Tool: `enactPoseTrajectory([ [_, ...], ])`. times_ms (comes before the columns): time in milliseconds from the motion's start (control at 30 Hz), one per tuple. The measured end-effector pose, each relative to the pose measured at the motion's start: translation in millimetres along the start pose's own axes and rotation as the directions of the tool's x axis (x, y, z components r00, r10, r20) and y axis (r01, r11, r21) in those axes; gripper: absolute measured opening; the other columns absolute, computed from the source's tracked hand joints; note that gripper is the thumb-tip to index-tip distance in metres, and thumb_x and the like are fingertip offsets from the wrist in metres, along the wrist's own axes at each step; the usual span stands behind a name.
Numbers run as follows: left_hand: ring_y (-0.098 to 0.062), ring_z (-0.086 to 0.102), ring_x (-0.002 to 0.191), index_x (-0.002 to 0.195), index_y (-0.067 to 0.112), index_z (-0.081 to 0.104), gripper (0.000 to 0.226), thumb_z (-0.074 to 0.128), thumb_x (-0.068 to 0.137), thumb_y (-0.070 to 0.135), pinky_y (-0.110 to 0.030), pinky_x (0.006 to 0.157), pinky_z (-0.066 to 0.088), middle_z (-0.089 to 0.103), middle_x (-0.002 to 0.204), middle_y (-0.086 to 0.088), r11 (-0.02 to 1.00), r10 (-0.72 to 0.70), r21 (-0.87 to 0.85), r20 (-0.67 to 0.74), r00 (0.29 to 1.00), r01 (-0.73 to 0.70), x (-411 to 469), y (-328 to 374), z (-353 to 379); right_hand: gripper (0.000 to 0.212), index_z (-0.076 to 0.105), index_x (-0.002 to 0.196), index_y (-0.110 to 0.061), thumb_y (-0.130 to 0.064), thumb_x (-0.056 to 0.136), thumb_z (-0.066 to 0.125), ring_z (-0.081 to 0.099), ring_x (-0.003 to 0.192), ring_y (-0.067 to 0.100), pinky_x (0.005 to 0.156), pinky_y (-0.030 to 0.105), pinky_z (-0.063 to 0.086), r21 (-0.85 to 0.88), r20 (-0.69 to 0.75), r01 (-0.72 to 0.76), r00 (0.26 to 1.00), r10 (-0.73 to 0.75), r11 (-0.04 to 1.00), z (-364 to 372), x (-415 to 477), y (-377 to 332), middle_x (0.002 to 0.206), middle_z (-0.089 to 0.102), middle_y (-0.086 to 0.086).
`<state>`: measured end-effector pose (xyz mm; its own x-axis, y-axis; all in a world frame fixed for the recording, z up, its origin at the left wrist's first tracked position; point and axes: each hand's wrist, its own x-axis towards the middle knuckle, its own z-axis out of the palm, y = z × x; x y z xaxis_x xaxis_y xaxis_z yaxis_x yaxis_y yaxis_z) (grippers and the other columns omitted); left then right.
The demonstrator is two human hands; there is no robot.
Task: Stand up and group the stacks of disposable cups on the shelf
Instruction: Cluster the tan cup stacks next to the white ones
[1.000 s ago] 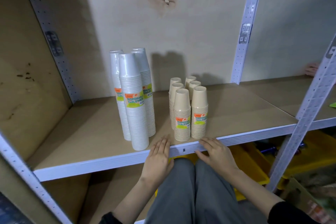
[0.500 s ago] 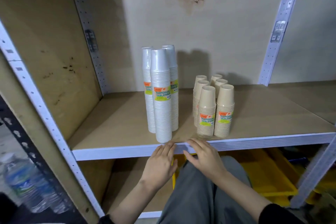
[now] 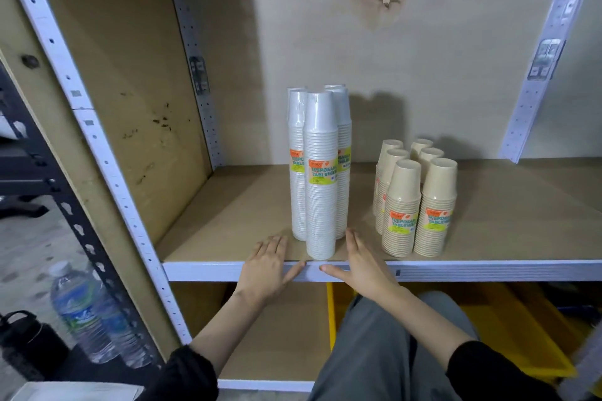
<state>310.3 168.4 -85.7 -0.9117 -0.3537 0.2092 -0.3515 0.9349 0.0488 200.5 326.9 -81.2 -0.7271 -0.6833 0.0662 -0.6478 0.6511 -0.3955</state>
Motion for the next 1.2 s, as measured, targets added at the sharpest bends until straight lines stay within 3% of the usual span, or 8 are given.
enactPoseTrajectory([
  [67,-0.014,0.016,0.146,0.148,0.008,0.019,0.089,0.007,0.084,0.070,-0.028,0.119,0.009,0.021,0.157,-0.004,0.999,-0.026,-0.024,0.082,0.996,0.028,11.5,-3.3,0.5,0.101,0.001,0.150,-0.005,-0.062,0.082,0.049,0.017,0.145,0.023,0.116,0.034,0.022,-0.016,0.023,-0.001,1.000,0.001,1.000,-1.3,4.2,-2.3,0.159,0.007,0.010],
  [200,-0.018,0.004,0.148,0.149,0.004,0.010,0.082,0.028,0.092,0.059,-0.031,0.120,0.003,0.008,0.159,-0.009,0.993,-0.059,-0.086,0.236,0.970,0.081,26.4,-11.1,0.1,0.107,0.001,0.149,-0.003,-0.066,0.079,0.050,0.017,0.145,0.025,0.116,0.034,0.020,-0.013,0.025,-0.039,0.999,0.039,0.999,-3.7,11.5,-4.8,0.159,0.009,0.012],
  [333,-0.020,-0.002,0.148,0.149,0.003,0.002,0.090,0.033,0.090,0.062,-0.032,0.121,0.001,-0.003,0.160,-0.010,0.984,-0.070,-0.136,0.323,0.944,0.119,38.8,-17.3,-1.5,0.113,0.003,0.149,-0.003,-0.071,0.073,0.053,0.021,0.144,0.024,0.115,0.035,0.024,-0.016,0.022,-0.072,0.997,0.073,0.997,-7.6,21.3,-2.5,0.158,0.013,0.011],
  [500,-0.020,-0.005,0.148,0.149,0.003,-0.001,0.099,0.039,0.085,0.066,-0.032,0.120,0.000,-0.006,0.160,-0.010,0.974,-0.050,-0.188,0.351,0.935,0.123,49.1,-16.8,-3.6,0.123,0.001,0.149,-0.005,-0.076,0.064,0.055,0.016,0.146,0.022,0.116,0.035,0.022,-0.022,0.082,-0.086,0.993,0.088,0.996,-11.6,29.7,1.3,0.159,0.007,0.009],
  [667,-0.017,-0.005,0.148,0.150,0.007,-0.003,0.094,0.041,0.087,0.062,-0.032,0.121,-0.001,-0.005,0.160,-0.006,0.971,0.033,-0.233,0.349,0.937,0.053,54.2,-16.6,-1.5,0.122,0.000,0.150,-0.006,-0.076,0.066,0.054,0.013,0.146,0.021,0.117,0.035,0.019,-0.029,0.118,-0.058,0.991,0.061,0.998,-11.5,32.8,3.6,0.160,0.004,0.008],
  [833,-0.013,-0.001,0.148,0.150,0.014,-0.002,0.086,0.041,0.090,0.056,-0.030,0.119,0.000,-0.002,0.160,-0.001,0.961,0.128,-0.274,0.302,0.945,-0.043,55.2,-17.6,0.6,0.117,0.005,0.149,-0.008,-0.075,0.068,0.054,0.023,0.143,0.023,0.115,0.036,0.026,-0.038,0.103,-0.034,0.994,0.038,0.999,-11.2,32.8,4.3,0.157,0.016,0.009],
  [1200,-0.014,-0.004,0.148,0.150,0.016,-0.005,0.086,0.041,0.090,0.056,-0.032,0.119,0.000,-0.005,0.160,-0.001,0.959,0.137,-0.279,0.330,0.934,-0.043,56.7,-18.5,1.4,0.117,0.006,0.149,-0.008,-0.077,0.067,0.052,0.020,0.144,0.023,0.115,0.037,0.022,-0.045,0.100,-0.037,0.994,0.042,0.998,-9.6,33.3,5.9,0.158,0.014,0.009],
])
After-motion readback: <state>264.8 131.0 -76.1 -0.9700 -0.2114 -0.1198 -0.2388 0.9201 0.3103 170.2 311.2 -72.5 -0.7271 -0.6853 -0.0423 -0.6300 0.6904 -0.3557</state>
